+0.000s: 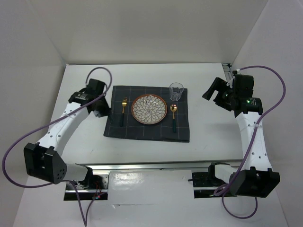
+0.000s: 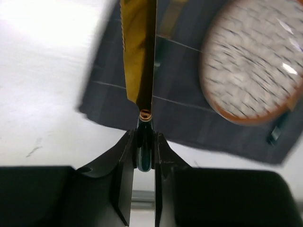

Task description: Set the dinner table for one person

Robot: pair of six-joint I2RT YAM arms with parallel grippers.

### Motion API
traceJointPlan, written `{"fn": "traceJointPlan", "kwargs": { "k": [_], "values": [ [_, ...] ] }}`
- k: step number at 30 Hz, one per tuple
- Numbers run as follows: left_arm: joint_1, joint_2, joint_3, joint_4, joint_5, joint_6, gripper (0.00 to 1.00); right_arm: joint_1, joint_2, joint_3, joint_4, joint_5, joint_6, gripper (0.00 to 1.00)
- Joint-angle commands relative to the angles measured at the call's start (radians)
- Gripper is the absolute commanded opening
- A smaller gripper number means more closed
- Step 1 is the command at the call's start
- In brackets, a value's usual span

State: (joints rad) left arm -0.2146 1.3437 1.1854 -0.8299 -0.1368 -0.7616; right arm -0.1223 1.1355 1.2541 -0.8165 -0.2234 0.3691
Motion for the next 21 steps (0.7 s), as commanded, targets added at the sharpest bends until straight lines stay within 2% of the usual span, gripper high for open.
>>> {"fn": "traceJointPlan", "kwargs": {
  "k": [1, 3, 4, 6, 10, 12, 17, 21],
  "values": [
    [-0.184, 0.076, 0.144, -0.081, 0.034, 0.048, 0.0, 0.004, -0.003, 0.033, 0.014, 0.015, -0.004, 0.95],
    [-0.28, 0.141, 0.241, -0.081, 0.063, 0.03, 0.0, 0.004, -0.003, 0.033, 0.014, 0.044, -0.004, 0.95],
    [-0.366, 0.173, 0.268, -0.081, 0.075, 0.0, 0.0, 0.004, -0.003, 0.042, 0.002, 0.044, -0.004, 0.95],
    [-0.445, 0.28, 0.324, -0.052, 0.098, -0.022, 0.0, 0.004, -0.013, 0.042, -0.01, 0.068, -0.004, 0.95],
    [-0.601, 0.49, 0.561, -0.034, 0.132, -0.084, 0.0, 0.004, -0.052, 0.042, -0.019, 0.094, 0.019, 0.95],
    [-0.641, 0.613, 0.667, -0.011, 0.132, -0.113, 0.0, 0.004, -0.066, 0.042, -0.032, 0.128, 0.04, 0.95],
    [-0.663, 0.805, 0.813, 0.027, 0.171, -0.171, 0.0, 0.004, -0.112, 0.042, -0.068, 0.157, 0.051, 0.95],
    [-0.675, 0.908, 0.861, 0.084, 0.203, -0.193, 0.0, 0.004, -0.137, 0.042, -0.088, 0.191, 0.051, 0.95]
  ]
}}
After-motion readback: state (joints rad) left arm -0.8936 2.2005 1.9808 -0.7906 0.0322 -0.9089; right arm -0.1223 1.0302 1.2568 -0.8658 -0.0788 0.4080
